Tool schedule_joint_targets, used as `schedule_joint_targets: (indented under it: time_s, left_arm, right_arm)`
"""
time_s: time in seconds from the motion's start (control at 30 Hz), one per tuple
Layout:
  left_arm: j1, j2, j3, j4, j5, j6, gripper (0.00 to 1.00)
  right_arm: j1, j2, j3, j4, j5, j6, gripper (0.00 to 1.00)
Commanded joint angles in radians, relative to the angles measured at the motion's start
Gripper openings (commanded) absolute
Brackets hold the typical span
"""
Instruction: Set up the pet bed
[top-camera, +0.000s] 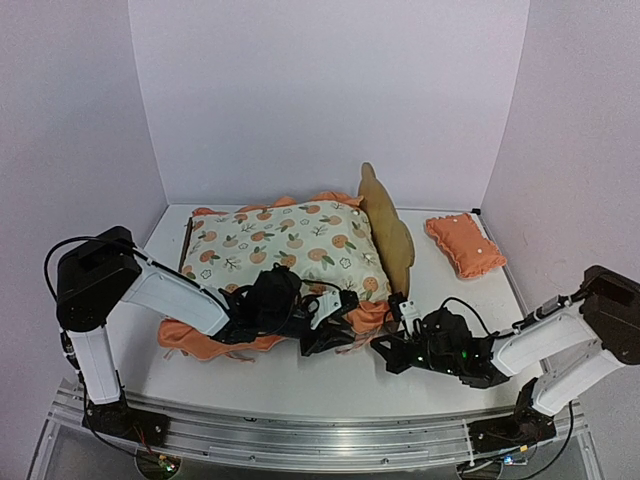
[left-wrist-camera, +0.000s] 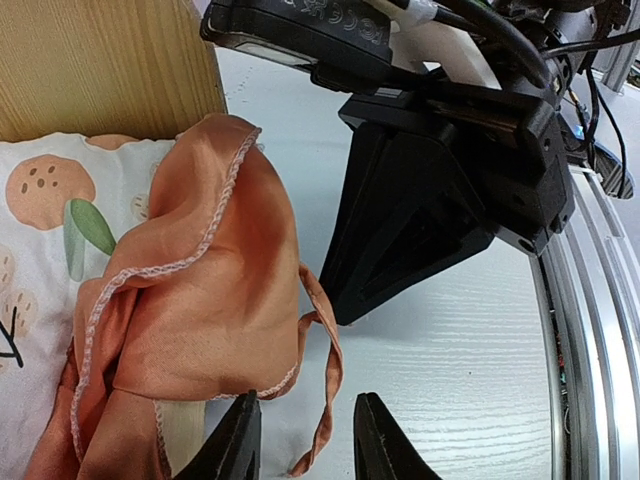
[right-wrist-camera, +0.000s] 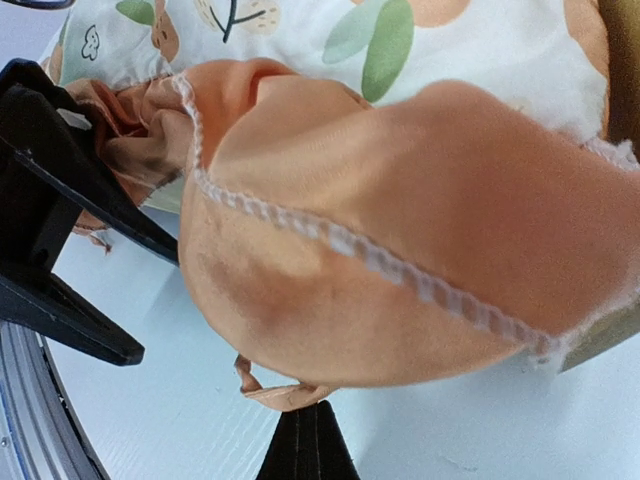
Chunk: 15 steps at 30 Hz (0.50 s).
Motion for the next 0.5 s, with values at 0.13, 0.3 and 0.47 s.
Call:
schedule_joint_targets:
  time_s: [0.13, 0.3, 0.47]
  left_arm:
    - [-0.06, 0.023, -0.035, 0.065, 0.053, 0.026, 0.34]
    - [-0.09, 0.053, -0.024, 0.109, 0.06, 0.029, 0.32]
    - [-0.111, 0.095, -0.01, 0.154, 0.042, 0.017, 0.33]
  right_arm:
    - [-0.004, -0.178, 0.016, -0.355, -0.03, 0.037, 0.0]
    - [-0.003, -0.279, 0.039, -0.616, -0.084, 0.044, 0.0]
    - [-0.003, -0.343, 0.04, -0.698, -0.115, 0.041, 0.0]
